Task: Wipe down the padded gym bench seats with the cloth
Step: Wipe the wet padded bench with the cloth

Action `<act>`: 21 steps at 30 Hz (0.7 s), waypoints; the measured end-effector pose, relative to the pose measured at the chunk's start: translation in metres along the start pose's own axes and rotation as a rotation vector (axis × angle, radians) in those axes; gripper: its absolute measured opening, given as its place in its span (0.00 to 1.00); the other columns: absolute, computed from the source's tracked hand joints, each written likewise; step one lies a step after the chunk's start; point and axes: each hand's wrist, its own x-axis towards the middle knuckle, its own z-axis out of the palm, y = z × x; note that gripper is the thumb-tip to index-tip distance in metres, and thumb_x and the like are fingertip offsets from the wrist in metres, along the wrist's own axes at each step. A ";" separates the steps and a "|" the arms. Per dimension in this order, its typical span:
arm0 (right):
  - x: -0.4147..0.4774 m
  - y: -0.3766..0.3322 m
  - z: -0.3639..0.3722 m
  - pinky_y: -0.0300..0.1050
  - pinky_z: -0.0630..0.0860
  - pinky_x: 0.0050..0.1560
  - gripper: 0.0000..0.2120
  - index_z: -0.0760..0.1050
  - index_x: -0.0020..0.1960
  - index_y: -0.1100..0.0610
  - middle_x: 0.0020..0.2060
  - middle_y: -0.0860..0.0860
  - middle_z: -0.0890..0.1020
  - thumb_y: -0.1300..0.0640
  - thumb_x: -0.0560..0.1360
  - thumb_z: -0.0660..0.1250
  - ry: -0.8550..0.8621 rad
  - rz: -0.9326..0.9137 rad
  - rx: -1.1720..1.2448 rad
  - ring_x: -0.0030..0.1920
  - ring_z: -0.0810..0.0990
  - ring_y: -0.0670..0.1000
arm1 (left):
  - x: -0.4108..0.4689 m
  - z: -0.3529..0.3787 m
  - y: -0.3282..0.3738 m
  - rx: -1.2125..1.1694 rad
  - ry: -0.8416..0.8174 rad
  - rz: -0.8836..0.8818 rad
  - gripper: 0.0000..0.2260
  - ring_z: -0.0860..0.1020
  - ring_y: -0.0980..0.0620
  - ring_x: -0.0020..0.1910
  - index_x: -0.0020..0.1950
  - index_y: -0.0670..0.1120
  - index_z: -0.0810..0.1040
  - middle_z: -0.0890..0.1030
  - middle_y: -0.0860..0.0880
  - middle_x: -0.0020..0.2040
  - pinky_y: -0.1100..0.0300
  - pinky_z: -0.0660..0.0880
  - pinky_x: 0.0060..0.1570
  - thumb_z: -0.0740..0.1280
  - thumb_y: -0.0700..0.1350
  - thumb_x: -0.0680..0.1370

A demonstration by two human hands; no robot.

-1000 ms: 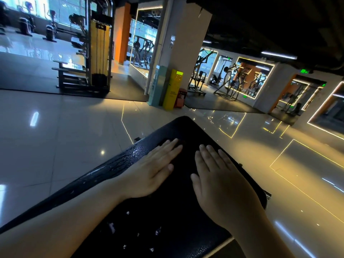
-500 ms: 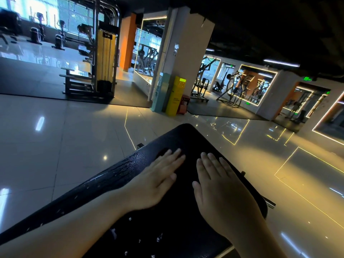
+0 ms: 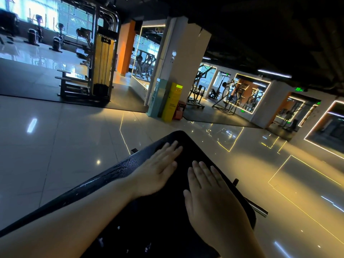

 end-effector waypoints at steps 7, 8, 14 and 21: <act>0.005 0.000 0.006 0.53 0.62 0.65 0.28 0.80 0.64 0.62 0.65 0.58 0.80 0.47 0.75 0.55 0.051 0.011 0.022 0.67 0.79 0.56 | -0.019 -0.006 -0.037 -0.033 -0.006 -0.001 0.24 0.38 0.66 0.77 0.78 0.66 0.48 0.42 0.67 0.79 0.56 0.42 0.78 0.52 0.57 0.84; 0.005 0.000 0.008 0.53 0.62 0.65 0.28 0.80 0.64 0.63 0.65 0.59 0.80 0.47 0.75 0.55 0.047 0.014 0.029 0.66 0.79 0.56 | -0.009 -0.007 -0.042 -0.030 -0.008 -0.066 0.24 0.37 0.64 0.77 0.78 0.67 0.46 0.41 0.66 0.79 0.54 0.41 0.78 0.50 0.59 0.84; 0.007 0.002 0.004 0.51 0.62 0.67 0.27 0.80 0.65 0.60 0.66 0.56 0.80 0.47 0.75 0.56 0.011 0.012 0.046 0.68 0.78 0.54 | 0.064 -0.014 -0.022 -0.054 -0.005 -0.162 0.25 0.38 0.56 0.79 0.81 0.58 0.45 0.41 0.59 0.80 0.52 0.39 0.78 0.49 0.56 0.85; 0.005 -0.002 -0.007 0.51 0.75 0.66 0.29 0.76 0.69 0.62 0.67 0.58 0.78 0.49 0.74 0.55 0.039 0.089 0.068 0.68 0.77 0.55 | 0.018 0.001 0.018 0.043 -0.030 0.157 0.23 0.36 0.68 0.76 0.79 0.63 0.47 0.40 0.67 0.78 0.70 0.34 0.70 0.50 0.52 0.86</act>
